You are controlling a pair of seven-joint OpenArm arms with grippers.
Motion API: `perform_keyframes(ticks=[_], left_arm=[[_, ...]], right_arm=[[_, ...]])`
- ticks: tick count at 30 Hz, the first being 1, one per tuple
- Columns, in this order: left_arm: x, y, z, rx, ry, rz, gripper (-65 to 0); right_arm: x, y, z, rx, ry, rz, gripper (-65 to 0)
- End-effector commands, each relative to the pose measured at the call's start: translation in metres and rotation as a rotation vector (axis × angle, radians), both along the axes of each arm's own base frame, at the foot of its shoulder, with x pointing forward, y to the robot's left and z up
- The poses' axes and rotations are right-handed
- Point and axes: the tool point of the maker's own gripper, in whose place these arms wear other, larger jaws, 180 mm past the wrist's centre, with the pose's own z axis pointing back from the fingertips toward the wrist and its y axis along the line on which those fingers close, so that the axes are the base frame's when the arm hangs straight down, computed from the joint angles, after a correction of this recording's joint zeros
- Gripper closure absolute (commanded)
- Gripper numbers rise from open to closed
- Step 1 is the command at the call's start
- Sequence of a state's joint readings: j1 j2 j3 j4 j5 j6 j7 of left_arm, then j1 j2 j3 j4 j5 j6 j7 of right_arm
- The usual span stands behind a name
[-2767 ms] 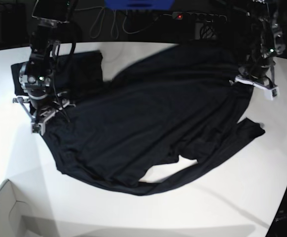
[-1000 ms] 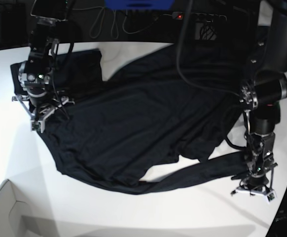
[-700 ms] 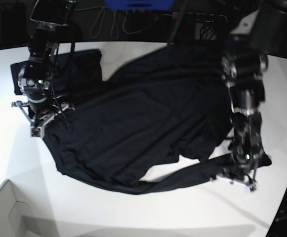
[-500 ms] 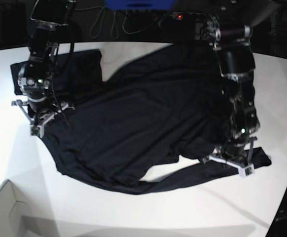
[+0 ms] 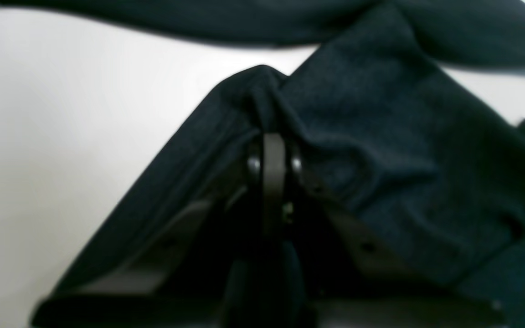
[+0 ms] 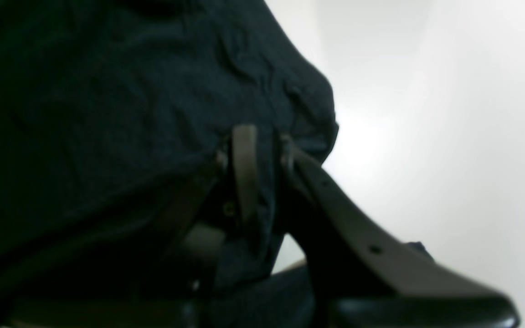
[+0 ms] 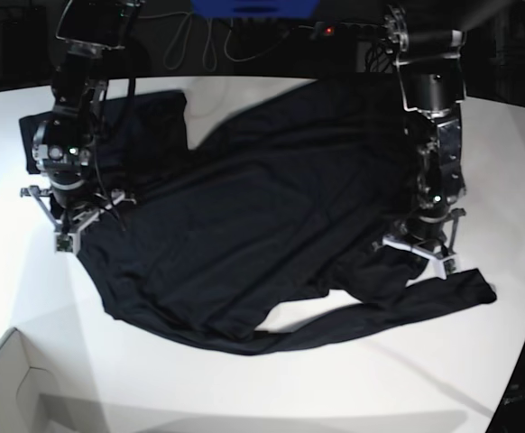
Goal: Layout the t-shirt on the table in an organized manner, then fold the t-shirt properly
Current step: 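Grasp the shirt side edges with both grippers and pull them apart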
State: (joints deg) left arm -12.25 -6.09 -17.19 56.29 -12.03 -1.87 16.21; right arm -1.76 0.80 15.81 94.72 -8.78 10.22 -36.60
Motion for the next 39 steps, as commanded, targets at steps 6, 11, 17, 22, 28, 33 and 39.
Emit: perform_keyframes(ticks=[6, 11, 17, 22, 28, 33, 39], left_arm=[[0.001, 0.065, 0.008, 0.089, 0.047, 0.076, -0.4], [-0.008, 0.112, 0.022, 0.053, 0.008, 0.228, -0.4], [-0.019, 0.13, 0.022, 0.039, 0.001, 0.289, -0.4], [-0.019, 0.131, 0.023, 0.039, -0.001, 0.29, -0.4], [-0.012, 0.133, 0.042, 0.06, -0.051, 0.287, -0.4], [-0.018, 0.135, 0.077, 0.122, -0.139, 0.271, -0.4], [-0.042, 0.121, 0.094, 0.166, -0.165, 0.237, -0.4]], right_arm=[[0.013, -0.005, 0.019, -0.016, -0.065, -0.004, -8.1], [0.013, -0.005, 0.019, -0.016, -0.064, -0.004, -8.1], [0.013, -0.003, 0.018, -0.013, -0.064, -0.003, -8.1], [0.021, -0.003, 0.027, -0.014, -0.09, -0.003, -8.1], [0.04, 0.013, 0.052, -0.026, -0.157, 0.05, -7.7], [0.07, 0.045, 0.063, -0.063, -0.173, 0.182, -5.9], [0.119, 0.09, 0.042, -0.051, -0.096, 0.308, 0.0]])
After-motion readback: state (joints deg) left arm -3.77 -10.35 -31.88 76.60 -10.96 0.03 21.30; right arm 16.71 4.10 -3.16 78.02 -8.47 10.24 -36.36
